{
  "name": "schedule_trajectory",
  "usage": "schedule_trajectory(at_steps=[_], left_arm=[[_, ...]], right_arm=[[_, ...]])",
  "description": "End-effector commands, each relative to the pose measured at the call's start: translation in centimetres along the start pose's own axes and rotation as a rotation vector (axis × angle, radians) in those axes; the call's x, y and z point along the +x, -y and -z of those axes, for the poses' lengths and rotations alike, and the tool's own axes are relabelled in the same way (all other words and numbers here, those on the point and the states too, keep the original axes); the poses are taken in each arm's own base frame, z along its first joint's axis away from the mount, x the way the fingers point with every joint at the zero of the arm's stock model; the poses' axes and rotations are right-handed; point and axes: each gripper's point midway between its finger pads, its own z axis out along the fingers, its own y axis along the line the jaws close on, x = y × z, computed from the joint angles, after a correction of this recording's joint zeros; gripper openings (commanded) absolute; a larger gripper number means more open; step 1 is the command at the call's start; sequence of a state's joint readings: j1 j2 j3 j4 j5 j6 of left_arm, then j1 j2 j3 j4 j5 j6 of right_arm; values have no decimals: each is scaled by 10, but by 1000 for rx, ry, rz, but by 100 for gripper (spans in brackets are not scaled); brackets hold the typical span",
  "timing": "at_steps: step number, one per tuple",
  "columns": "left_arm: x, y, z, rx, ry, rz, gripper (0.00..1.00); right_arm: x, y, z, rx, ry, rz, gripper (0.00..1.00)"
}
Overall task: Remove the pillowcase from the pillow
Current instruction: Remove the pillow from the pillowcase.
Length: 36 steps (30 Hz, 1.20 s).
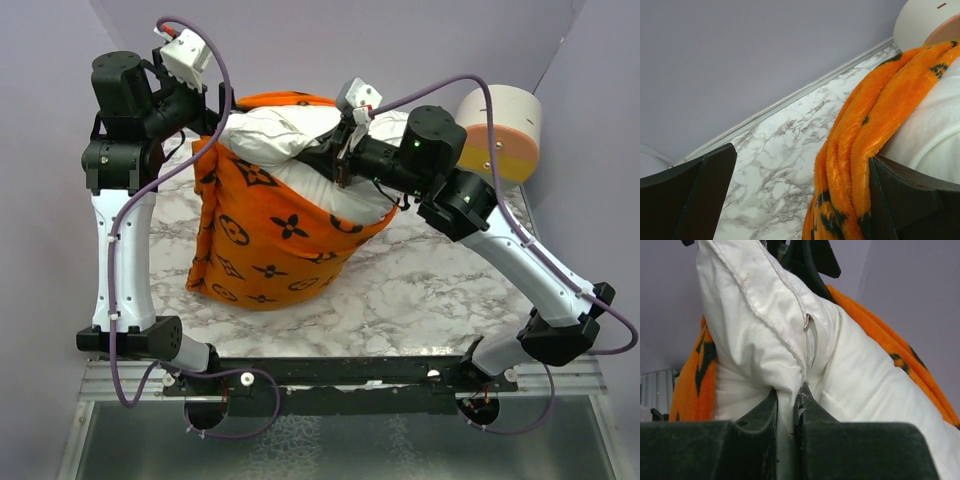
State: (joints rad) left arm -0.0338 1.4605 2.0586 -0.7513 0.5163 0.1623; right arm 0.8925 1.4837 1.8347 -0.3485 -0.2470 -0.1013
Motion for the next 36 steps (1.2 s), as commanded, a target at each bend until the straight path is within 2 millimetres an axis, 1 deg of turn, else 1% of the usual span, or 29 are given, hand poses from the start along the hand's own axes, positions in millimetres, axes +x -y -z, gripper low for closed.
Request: schedule_trajectory(at_steps=[1,4,6,8,9,10,11,12,13,14,16,17,20,21,22,24,26,28,29,30,32,33,34,36], left_arm=[[-39,-26,32,-143,121,-41,99],[-56,-41,44,-218,188,-20,99],[-67,-51,52,-280,243,-17,99],[-79,-66,65,-395,324,-23,99],[-88,-71,74,-445,383,-36,99],[-91,-73,79,-469,424,-51,99],[-100,-71,86,-481,482,-84,99],[-104,-68,89,-479,531,-97,99],[-107,-64,90,-462,574,-79,99],[-111,-54,89,-407,612,-60,99],[-114,-26,78,-226,636,5,99],[-115,-12,73,-129,640,66,99],[-120,24,60,126,651,277,99],[-126,39,54,204,645,316,99],[-130,52,48,282,623,334,99],[-140,77,43,433,572,370,99],[-150,98,44,546,544,378,99],[-155,121,47,645,508,347,99],[-152,130,46,681,473,352,99],[-152,134,47,703,458,352,99],[-154,135,51,695,465,343,99],[-158,130,55,656,489,313,99],[-164,120,60,582,530,278,99],[-170,103,67,436,566,203,99]], right_arm=[[-40,69,37,293,90,23,1],[-53,83,49,355,112,47,1],[-54,95,53,414,97,54,1],[-50,106,57,469,71,71,1],[-49,110,58,492,65,76,1],[-50,113,59,512,67,78,1],[-51,113,59,512,74,76,1],[-53,108,57,480,91,79,1],[-54,100,53,435,105,76,1],[-55,90,47,370,119,68,1],[-52,72,36,259,130,47,1],[-48,67,31,227,126,32,1],[-27,52,17,137,92,-12,1],[-19,44,13,93,82,-32,1],[-5,39,8,68,63,-61,1],[13,31,5,38,51,-109,1],[26,25,2,17,44,-139,1],[37,28,-2,41,31,-173,1],[39,33,-3,69,26,-187,1],[42,40,-5,107,18,-198,1],[47,57,-7,198,-4,-209,1],[50,65,-7,245,-16,-210,1],[51,72,-5,284,-19,-204,1],[44,84,2,339,1,-182,1]])
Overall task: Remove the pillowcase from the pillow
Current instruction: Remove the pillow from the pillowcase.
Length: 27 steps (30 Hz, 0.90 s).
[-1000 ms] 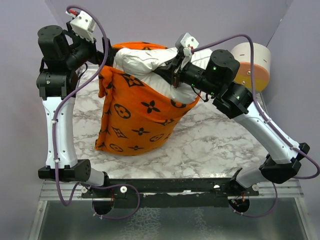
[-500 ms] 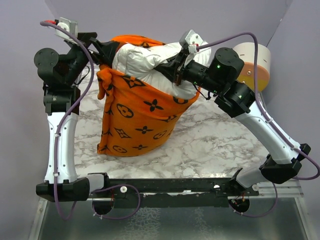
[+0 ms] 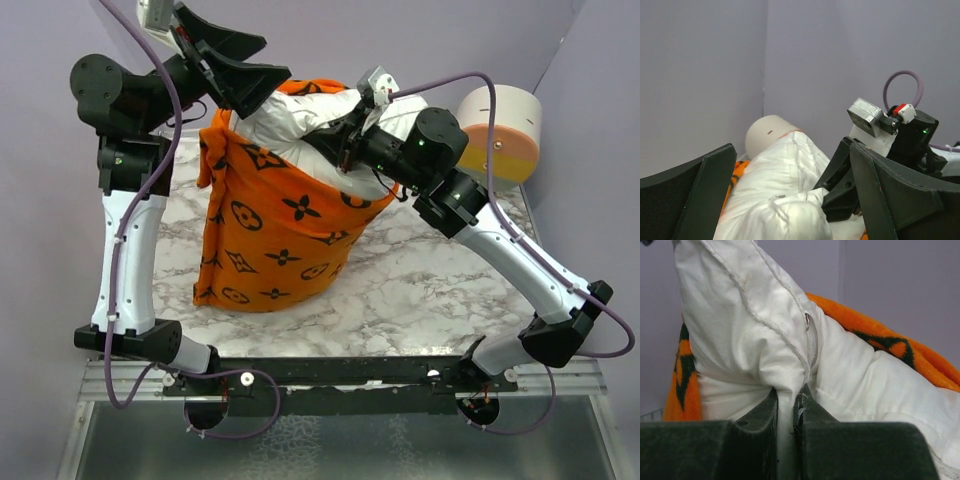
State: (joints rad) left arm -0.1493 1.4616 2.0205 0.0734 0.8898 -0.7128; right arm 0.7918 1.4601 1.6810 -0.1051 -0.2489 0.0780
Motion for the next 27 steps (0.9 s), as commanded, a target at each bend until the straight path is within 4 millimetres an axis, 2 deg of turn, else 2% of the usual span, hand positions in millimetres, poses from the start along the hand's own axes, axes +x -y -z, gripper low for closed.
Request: schedule_trajectory(at_steps=[1,3,6,7,9,12,14,16,18,22,25,27], left_arm=[[-35,3,26,-169,39,-229,99],[-33,-17,42,-292,-9,-311,99],[-11,-56,74,-469,-143,-360,99],[-1,-63,84,-489,-202,-386,99],[28,-67,101,-476,-317,-368,99],[74,-64,119,-400,-446,-307,99],[93,-67,128,-385,-493,-273,98],[101,-78,132,-405,-506,-239,95],[100,-79,128,-378,-503,-215,94],[96,-79,119,-319,-482,-219,93],[101,-88,119,-313,-486,-232,93],[108,-87,119,-281,-487,-219,93]], right_arm=[[22,56,5,265,-70,-18,1],[9,76,12,324,-47,-16,1],[-13,100,20,382,-7,-2,1],[-21,104,22,392,6,8,1],[-36,101,24,365,43,30,1],[-52,84,24,268,96,64,1],[-57,76,24,225,111,82,1],[-61,71,25,198,123,111,1],[-71,67,27,181,150,148,1],[-110,66,23,171,224,219,1],[-141,60,17,137,281,259,1],[-153,58,12,116,297,268,1]])
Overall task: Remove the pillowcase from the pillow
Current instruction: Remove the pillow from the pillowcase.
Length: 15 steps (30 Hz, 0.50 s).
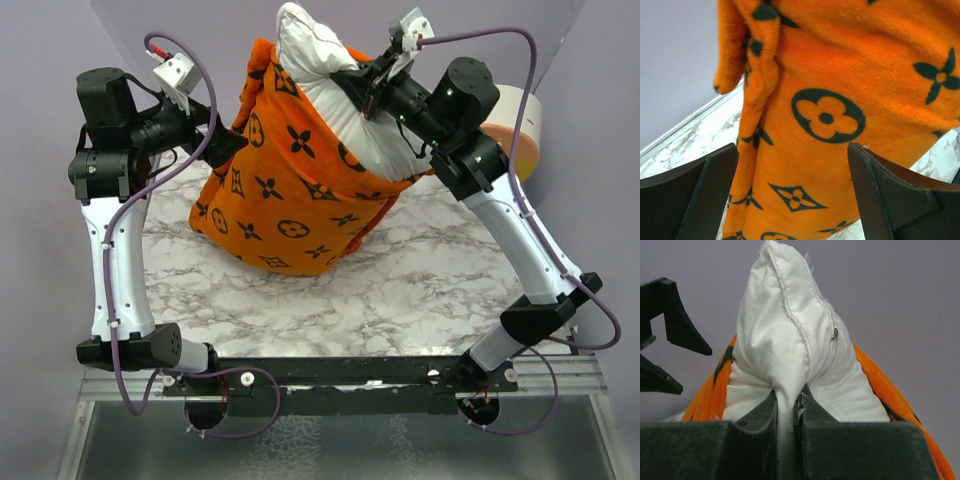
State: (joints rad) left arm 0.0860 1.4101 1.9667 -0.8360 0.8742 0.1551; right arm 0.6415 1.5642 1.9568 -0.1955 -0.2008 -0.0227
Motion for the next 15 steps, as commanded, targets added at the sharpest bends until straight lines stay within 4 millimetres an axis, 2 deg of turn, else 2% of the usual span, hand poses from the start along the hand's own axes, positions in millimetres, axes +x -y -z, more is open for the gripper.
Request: schedule_trajectory(at_steps=[1,9,11,15], left_arm=[[-6,15,0,97,52,-66,93],[-16,-1,-5,53,116,-116,88],[-19,-4,-4,51,120,-120,88],[-19,-16,-10,71,120,-74,88]], right_arm=[[-94,-11,0,-76,238,94,1],[-96,-4,8,-34,267,153,1],[-109,0,13,-2,304,183,1],[-156,6,19,27,402,240,1]])
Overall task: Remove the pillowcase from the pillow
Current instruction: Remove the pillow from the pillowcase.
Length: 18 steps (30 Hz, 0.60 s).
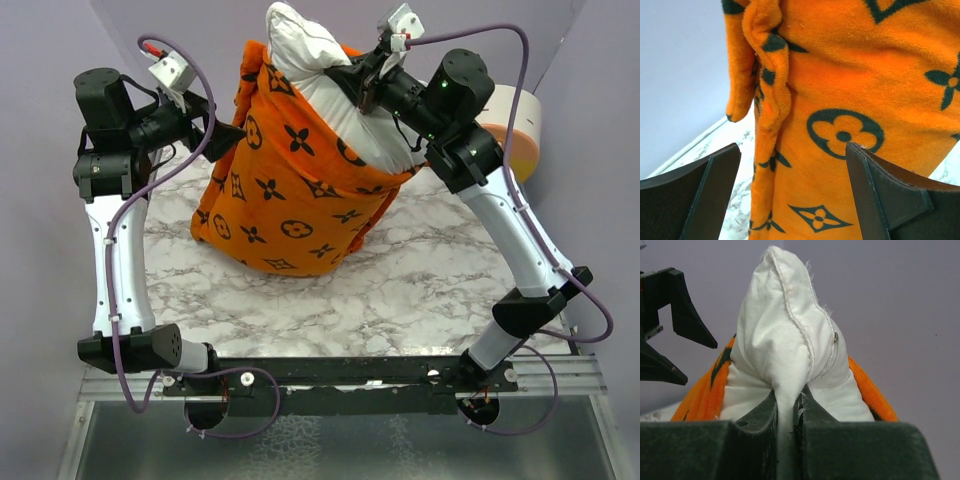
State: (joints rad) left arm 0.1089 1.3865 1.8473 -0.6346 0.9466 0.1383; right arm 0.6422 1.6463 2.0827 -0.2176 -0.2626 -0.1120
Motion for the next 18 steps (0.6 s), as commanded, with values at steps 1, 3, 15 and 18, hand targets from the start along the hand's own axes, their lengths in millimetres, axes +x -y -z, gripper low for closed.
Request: schedule_trajectory(at_steps=[1,3,15,18], left_arm=[[-14,-10,-5,40,42,0,88],[-10,-10,-8,57,40,22,88],[5,-13,1,46,43,20,92],[0,-10,-1,100,50,-1,89]], right_arm=[[-156,21,33,97,385,165,1],[-167,16,34,64,406,167,1],[-99,-29,44,-140,268,99,1],[-85,-39,46,-186,227,71,1]])
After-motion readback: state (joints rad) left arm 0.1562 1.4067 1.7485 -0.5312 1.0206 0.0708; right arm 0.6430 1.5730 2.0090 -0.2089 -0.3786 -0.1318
